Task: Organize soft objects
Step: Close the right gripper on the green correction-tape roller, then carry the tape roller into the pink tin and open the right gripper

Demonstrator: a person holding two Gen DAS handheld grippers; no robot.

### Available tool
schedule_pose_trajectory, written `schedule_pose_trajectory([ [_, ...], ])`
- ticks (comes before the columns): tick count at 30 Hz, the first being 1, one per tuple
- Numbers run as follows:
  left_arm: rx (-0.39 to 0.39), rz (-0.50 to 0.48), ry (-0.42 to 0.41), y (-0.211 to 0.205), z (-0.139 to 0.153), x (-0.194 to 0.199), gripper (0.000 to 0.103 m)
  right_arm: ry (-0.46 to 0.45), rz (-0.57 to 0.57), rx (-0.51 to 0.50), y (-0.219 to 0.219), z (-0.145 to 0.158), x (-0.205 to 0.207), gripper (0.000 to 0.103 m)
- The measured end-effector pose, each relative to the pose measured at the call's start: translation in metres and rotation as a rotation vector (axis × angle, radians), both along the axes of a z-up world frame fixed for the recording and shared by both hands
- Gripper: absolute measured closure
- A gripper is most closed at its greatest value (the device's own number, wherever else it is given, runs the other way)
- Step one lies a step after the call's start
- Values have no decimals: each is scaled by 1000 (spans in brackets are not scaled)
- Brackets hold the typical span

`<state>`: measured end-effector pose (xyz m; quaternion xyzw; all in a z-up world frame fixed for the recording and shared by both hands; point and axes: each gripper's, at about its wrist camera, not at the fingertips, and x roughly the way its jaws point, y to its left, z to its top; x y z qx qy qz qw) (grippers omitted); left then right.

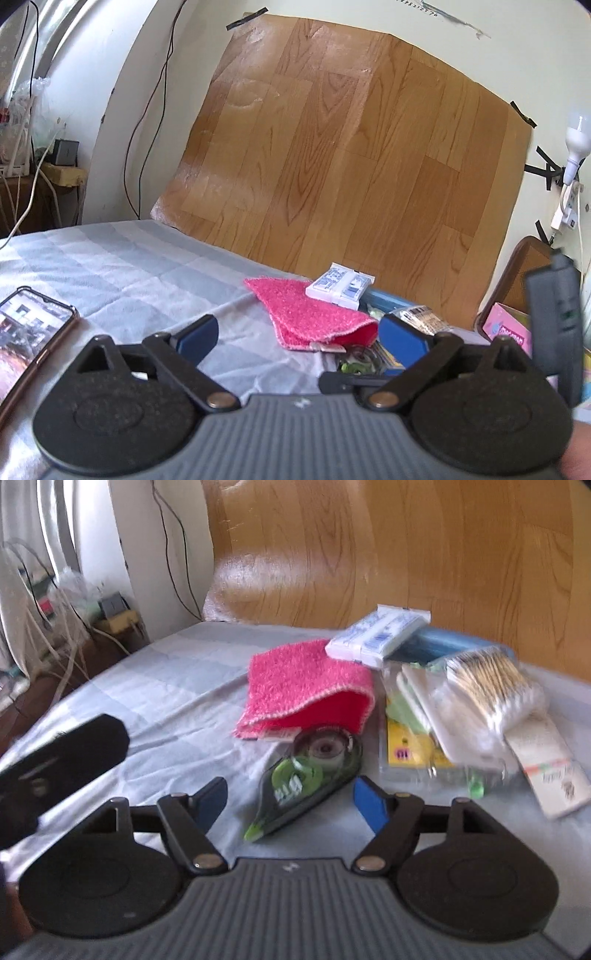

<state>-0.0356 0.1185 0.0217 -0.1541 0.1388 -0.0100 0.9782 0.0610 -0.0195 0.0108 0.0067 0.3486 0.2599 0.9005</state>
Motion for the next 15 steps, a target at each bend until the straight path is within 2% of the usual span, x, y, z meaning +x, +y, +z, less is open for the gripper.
schedule_pose_trajectory([
  [1, 0, -1, 2, 0, 0, 0, 6, -23, 1, -26, 4, -1, -1, 27],
  [2, 2, -3, 3, 0, -1, 0, 6, -46, 12, -67, 8, -2, -2, 42],
  [3, 6, -9, 4, 0, -1, 1, 6, -64, 18, -97, 11, -3, -2, 52],
  [5, 17, -21, 10, -3, -1, 2, 5, -78, 59, -104, 5, -4, -4, 56],
  [10, 43, -56, 44, -7, -2, 8, 4, -81, 67, -100, -30, -4, -14, 61],
  [12, 57, -81, 68, -11, -3, 11, 3, -73, 63, -88, -56, -4, -26, 61],
  [15, 90, -148, 125, -20, -5, 19, 3, -106, 42, -130, -86, -2, -56, 62],
])
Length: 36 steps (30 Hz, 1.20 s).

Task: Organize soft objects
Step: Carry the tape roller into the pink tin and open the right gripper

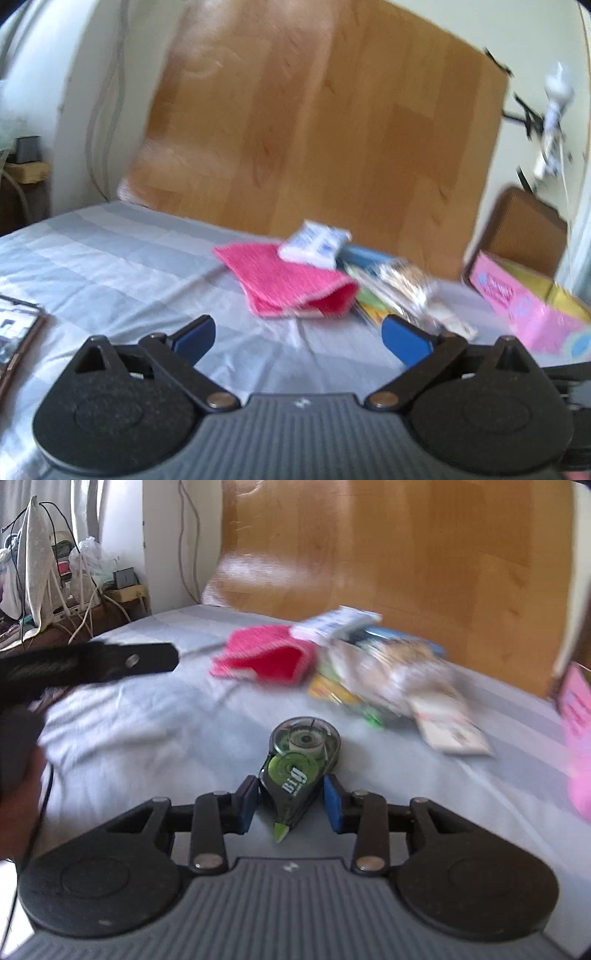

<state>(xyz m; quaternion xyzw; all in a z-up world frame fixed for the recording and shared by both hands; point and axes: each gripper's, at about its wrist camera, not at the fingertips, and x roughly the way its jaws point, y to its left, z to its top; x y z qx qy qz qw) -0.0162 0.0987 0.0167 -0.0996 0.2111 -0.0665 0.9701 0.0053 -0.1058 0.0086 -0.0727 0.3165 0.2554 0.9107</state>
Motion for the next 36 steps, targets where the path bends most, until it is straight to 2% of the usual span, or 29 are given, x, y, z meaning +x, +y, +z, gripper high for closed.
schedule_pose_trajectory([
  [3, 17, -65, 59, -13, -1, 6, 3, -14, -44, -7, -26, 0, -24, 62],
  [4, -7, -85, 81, -19, -1, 7, 3, -27, -65, -17, -35, 0, -32, 62],
  [7, -155, -199, 177, -42, 1, 10, 3, -48, -119, -30, -56, -1, -41, 62],
  [9, -180, -272, 218, -65, 5, 11, 3, -44, -150, -19, -69, -2, -42, 61],
  [11, -163, -342, 256, -89, 10, 11, 5, -32, -164, -10, -79, -5, -41, 60],
  [14, -149, -421, 343, -122, 10, 17, 13, -25, -171, 19, -88, -8, -45, 61],
  [15, -158, -444, 367, -129, 9, 20, 19, -29, -166, 21, -89, -9, -46, 65],
  [17, -180, -489, 434, -145, 2, 26, 27, -39, -154, 32, -90, -11, -47, 65],
  [19, -176, -497, 491, -158, -7, 34, 39, -41, -160, 69, -95, -13, -48, 65],
  [20, -169, -496, 474, -161, -8, 32, 41, -44, -165, 90, -98, -14, -48, 65],
  [21, -161, -500, 471, -166, -7, 34, 50, -54, -168, 113, -102, -13, -49, 66],
  [22, -179, -519, 478, -171, -5, 37, 55, -66, -169, 129, -106, -12, -50, 66],
  [24, -209, -546, 465, -180, 4, 42, 56, -98, -174, 145, -111, -7, -49, 66],
  [28, -171, -611, 359, -212, 38, 53, 55, -222, -250, 137, -128, 10, -45, 66],
  [32, -140, -686, 244, -270, 71, 82, 56, -361, -344, 105, -159, 38, -27, 66],
  [34, -122, -708, 215, -298, 78, 99, 56, -395, -398, 102, -178, 48, -12, 66],
  [36, -114, -712, 205, -325, 76, 118, 55, -391, -447, 108, -202, 53, 9, 66],
])
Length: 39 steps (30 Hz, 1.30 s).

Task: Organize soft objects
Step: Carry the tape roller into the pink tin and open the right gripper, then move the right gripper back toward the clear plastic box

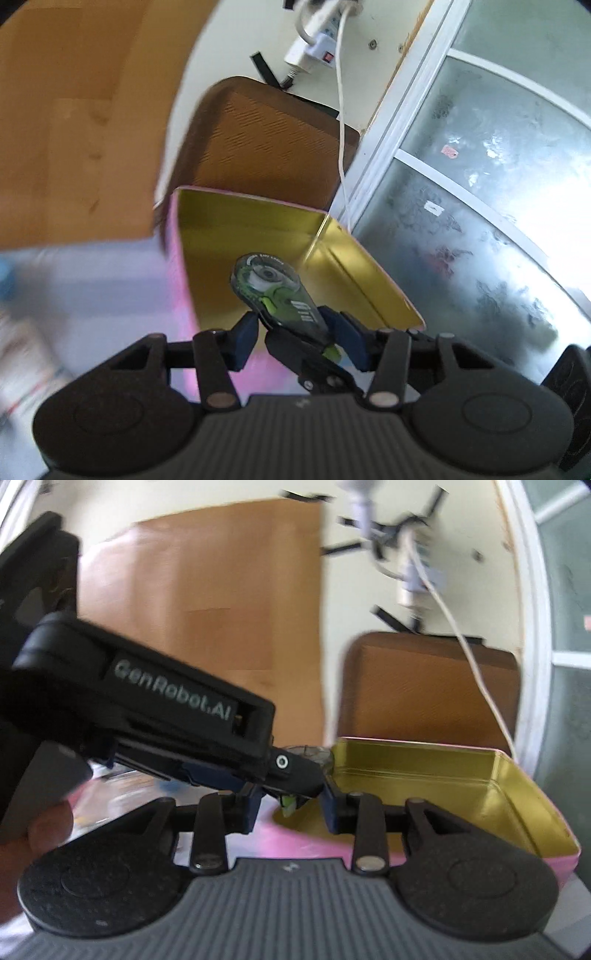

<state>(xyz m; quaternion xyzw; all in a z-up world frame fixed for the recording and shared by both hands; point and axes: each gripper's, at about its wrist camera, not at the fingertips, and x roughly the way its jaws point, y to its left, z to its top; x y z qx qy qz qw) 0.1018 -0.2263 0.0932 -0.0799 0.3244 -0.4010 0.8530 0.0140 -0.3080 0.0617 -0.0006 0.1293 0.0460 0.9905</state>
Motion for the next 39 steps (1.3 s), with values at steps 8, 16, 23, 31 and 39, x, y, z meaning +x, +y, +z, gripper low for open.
schedule_pose_trajectory([
  [8, 64, 56, 78, -44, -39, 36, 48, 201, -74, 60, -58, -20, 67, 64],
  [16, -62, 102, -69, 22, -7, -6, 33, 5, -181, 36, -71, -2, 38, 51],
  [23, 28, 267, -155, 126, -25, -68, 28, -112, -246, -30, -49, 5, 54, 33],
  [31, 137, 454, -93, 223, -67, -121, 25, -48, -287, -305, -24, -23, 98, 32],
  [39, 77, 503, -103, 251, -66, -131, 24, -63, -271, -477, 3, -30, 76, 32],
])
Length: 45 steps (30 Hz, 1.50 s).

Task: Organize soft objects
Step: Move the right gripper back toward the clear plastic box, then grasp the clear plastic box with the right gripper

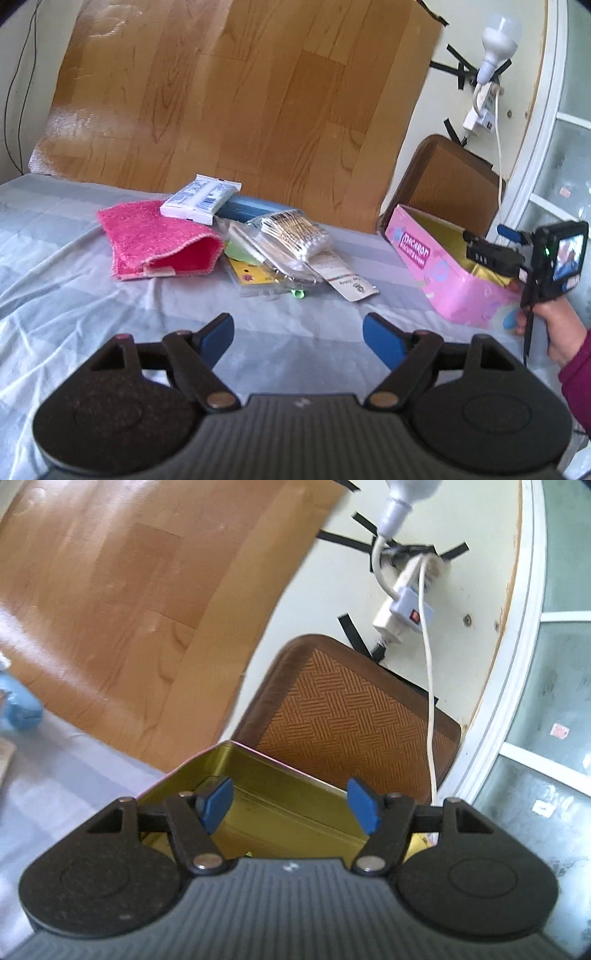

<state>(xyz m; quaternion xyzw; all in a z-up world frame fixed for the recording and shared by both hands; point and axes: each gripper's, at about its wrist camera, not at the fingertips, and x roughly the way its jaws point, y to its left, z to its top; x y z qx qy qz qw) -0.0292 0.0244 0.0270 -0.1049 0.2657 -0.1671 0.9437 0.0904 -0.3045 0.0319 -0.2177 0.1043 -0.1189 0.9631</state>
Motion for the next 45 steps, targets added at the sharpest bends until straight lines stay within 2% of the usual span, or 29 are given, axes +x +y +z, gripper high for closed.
schedule_pose_trajectory([
  [5, 7, 32, -33, 17, -3, -10, 23, 10, 13, 2, 13, 1, -16, 32],
  [7, 24, 71, -54, 28, -4, -11, 23, -63, 26, 52, 21, 14, -23, 30],
  [8, 39, 102, -61, 33, -4, -10, 23, -108, 62, 82, 31, 25, -31, 27],
  [10, 78, 173, -64, 41, -5, -5, 23, -127, 170, 151, 52, 40, -43, 22],
  [13, 81, 234, -57, 53, -9, 2, 23, 55, 402, 293, 97, 44, -43, 27],
  [15, 55, 246, -42, 59, -13, 4, 23, 190, 508, 333, 128, 33, -36, 41],
  [16, 43, 244, -36, 62, -15, 4, 23, 249, 547, 332, 143, 26, -33, 43],
  [20, 12, 222, -59, 64, -15, 1, 23, 347, 589, 297, 180, 4, -22, 45],
  [23, 26, 211, -69, 59, -15, 1, 23, 405, 612, 282, 197, -5, -18, 45],
  [25, 35, 201, -79, 57, -15, 0, 23, 432, 613, 265, 205, -11, -14, 50],
  [27, 35, 197, -93, 56, -14, -3, 23, 466, 602, 273, 207, -20, -13, 81],
  [29, 30, 194, -101, 58, -14, -3, 23, 472, 572, 296, 203, -19, -12, 92],
  [35, 22, 200, -88, 61, -15, 1, 23, 455, 556, 386, 168, -7, -32, 96],
  [38, 5, 193, -94, 64, -14, 1, 23, 476, 579, 490, 144, 0, -59, 96],
  [40, -8, 192, -85, 66, -14, 2, 22, 505, 612, 599, 128, 8, -80, 96],
  [42, -24, 202, -72, 67, -12, 3, 22, 539, 667, 751, 110, 18, -99, 96],
  [45, -96, 188, -57, 66, -7, 2, 22, 537, 744, 942, 88, 28, -121, 98],
])
